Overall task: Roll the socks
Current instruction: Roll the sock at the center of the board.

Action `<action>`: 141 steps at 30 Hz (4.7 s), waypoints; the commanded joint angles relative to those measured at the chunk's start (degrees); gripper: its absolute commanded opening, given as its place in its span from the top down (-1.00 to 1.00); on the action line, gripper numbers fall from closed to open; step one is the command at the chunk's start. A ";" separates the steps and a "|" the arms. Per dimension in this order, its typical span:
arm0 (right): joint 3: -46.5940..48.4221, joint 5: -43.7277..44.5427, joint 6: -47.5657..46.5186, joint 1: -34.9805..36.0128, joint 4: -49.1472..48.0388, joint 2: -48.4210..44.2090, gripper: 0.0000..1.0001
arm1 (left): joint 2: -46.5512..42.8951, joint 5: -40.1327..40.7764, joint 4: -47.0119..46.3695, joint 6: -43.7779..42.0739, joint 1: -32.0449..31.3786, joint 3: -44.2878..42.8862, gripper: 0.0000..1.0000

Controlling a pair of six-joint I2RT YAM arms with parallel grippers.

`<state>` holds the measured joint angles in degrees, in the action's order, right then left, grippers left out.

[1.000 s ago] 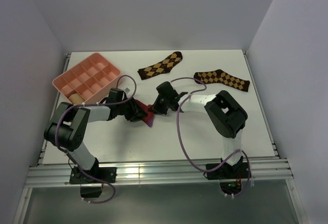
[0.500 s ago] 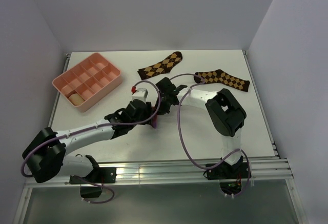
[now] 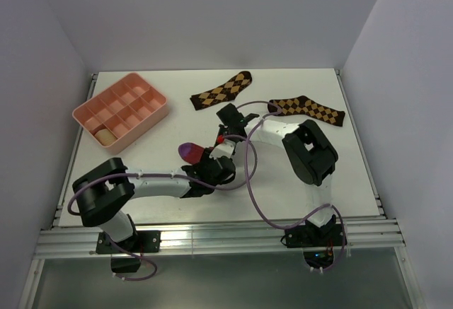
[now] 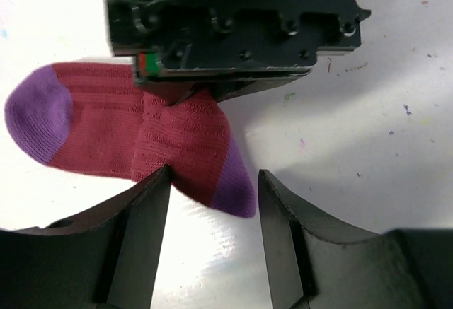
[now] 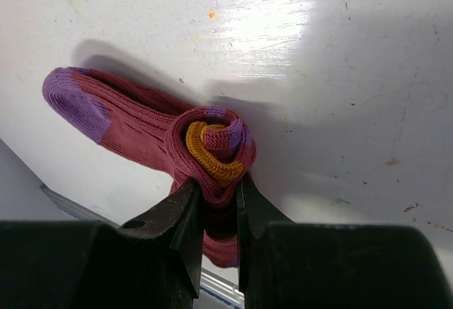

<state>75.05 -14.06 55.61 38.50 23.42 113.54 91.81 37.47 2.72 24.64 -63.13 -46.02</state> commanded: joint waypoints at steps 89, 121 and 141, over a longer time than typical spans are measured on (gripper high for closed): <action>-14.32 8.52 5.38 1.49 -17.82 -4.55 1.00 | 13.06 -65.96 11.08 13.85 46.00 -9.09 0.35; 0.54 5.45 3.54 0.35 9.54 0.90 1.00 | -2.61 8.48 -4.22 -3.90 -3.22 -1.70 0.00; 0.28 0.88 2.48 0.35 8.31 1.86 1.00 | 9.17 14.92 0.88 0.84 -0.85 -4.34 -0.09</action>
<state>75.48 -12.29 60.14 38.39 26.72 112.84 99.31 52.38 2.00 23.29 -65.52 -49.63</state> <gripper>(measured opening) 0.274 0.544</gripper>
